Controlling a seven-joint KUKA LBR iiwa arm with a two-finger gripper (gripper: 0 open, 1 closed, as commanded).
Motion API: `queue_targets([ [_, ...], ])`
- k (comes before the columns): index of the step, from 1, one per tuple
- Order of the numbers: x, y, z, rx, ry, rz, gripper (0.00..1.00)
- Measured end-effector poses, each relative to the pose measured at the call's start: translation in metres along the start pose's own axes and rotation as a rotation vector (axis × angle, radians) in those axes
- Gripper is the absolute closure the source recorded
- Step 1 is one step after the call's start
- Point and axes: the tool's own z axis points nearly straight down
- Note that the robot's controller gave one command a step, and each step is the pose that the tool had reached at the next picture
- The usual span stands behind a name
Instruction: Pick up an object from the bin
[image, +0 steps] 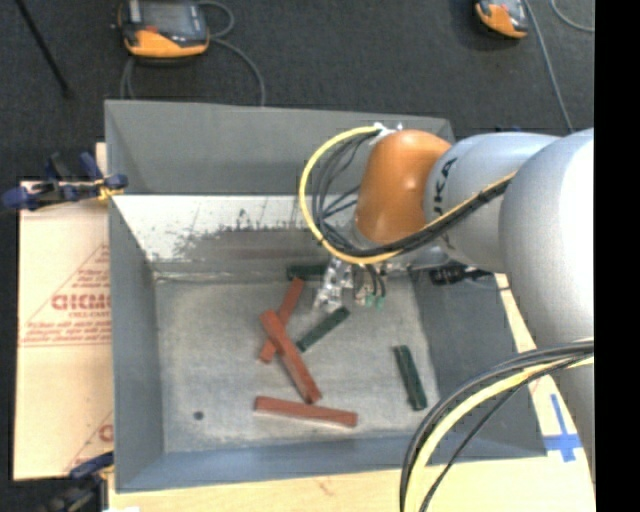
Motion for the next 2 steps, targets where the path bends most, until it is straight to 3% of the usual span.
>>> queue_targets([
  [1, 0.005, -0.008, -0.039, 0.003, 0.017, -0.028, 1.0],
  [2, 0.004, -0.025, -0.102, 0.002, 0.013, 0.003, 1.0],
])
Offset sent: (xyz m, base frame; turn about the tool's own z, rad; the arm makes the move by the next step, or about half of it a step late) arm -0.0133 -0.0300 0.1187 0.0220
